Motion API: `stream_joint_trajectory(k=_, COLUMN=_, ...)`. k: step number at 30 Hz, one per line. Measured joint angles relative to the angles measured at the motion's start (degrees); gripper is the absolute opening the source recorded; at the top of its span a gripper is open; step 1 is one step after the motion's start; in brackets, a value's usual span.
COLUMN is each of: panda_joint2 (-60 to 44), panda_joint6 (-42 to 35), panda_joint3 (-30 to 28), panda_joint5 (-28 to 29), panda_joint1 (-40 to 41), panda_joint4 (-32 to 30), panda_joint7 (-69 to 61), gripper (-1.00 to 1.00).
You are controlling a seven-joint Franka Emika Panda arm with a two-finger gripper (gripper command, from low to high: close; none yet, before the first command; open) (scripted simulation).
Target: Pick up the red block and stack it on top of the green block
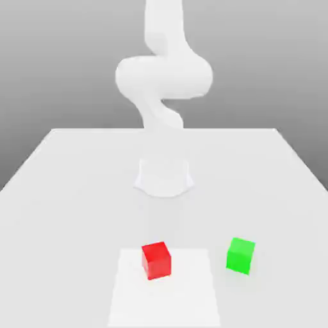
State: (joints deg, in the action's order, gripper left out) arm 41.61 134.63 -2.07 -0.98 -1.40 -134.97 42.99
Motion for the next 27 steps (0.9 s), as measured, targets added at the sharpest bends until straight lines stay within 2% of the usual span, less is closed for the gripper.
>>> stream_joint_trajectory(k=11, panda_joint2=-22.6, panda_joint6=14.4, panda_joint3=-6.3, panda_joint5=-3.6, panda_joint1=-5.3, panda_joint4=-15.8, panda_joint7=-13.7, gripper=0.00)
stream_joint_trajectory(k=15, panda_joint2=-31.7, panda_joint6=20.4, panda_joint3=-6.9, panda_joint5=-2.6, panda_joint1=-5.8, panda_joint4=-22.1, panda_joint7=-17.5, gripper=0.00)
stream_joint_trajectory(k=17, panda_joint2=-36.7, panda_joint6=23.9, panda_joint3=-7.0, panda_joint5=-0.1, panda_joint1=-5.4, panda_joint4=-25.6, panda_joint7=-18.2, gripper=0.00)
stream_joint_trajectory(k=20, panda_joint2=-41.8, panda_joint6=27.9, panda_joint3=-7.2, panda_joint5=0.7, panda_joint1=-5.4, panda_joint4=-26.8, panda_joint7=-19.0, gripper=0.00)
stream_joint_trajectory(k=27, panda_joint2=-52.1, panda_joint6=36.6, panda_joint3=-3.6, panda_joint5=-5.1, panda_joint1=-3.2, panda_joint4=-25.6, panda_joint7=-23.5, gripper=0.00)
